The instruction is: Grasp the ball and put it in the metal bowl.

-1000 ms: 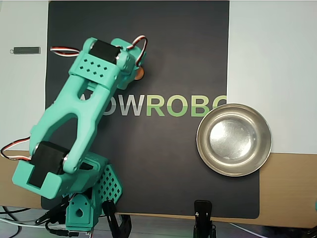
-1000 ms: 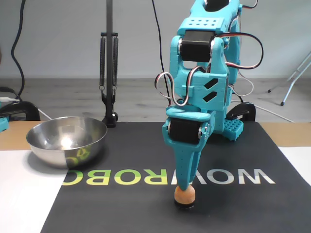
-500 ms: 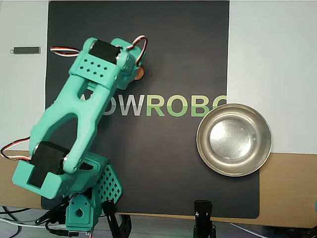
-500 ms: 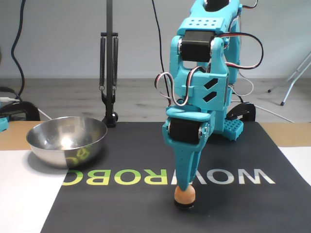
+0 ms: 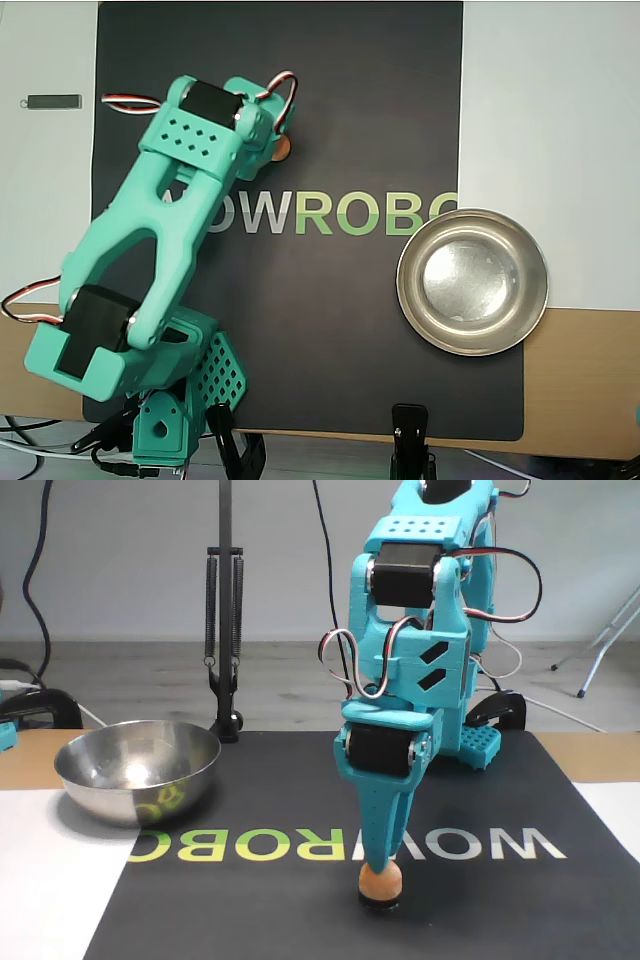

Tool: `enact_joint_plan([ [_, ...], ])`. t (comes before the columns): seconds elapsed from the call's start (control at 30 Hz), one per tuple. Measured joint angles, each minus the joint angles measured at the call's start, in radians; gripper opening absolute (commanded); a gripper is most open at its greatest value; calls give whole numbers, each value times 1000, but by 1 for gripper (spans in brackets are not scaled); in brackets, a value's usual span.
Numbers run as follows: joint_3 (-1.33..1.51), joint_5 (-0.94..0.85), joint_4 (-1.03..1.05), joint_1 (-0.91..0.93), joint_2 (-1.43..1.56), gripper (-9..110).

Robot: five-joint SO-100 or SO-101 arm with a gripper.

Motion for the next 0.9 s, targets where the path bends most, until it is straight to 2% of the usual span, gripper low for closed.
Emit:
enact_joint_plan([
  [0.7,0,0,0,0,0,34],
  [0.77,0,0,0,0,0,40],
  [0.9,2,0,0,0,0,60],
])
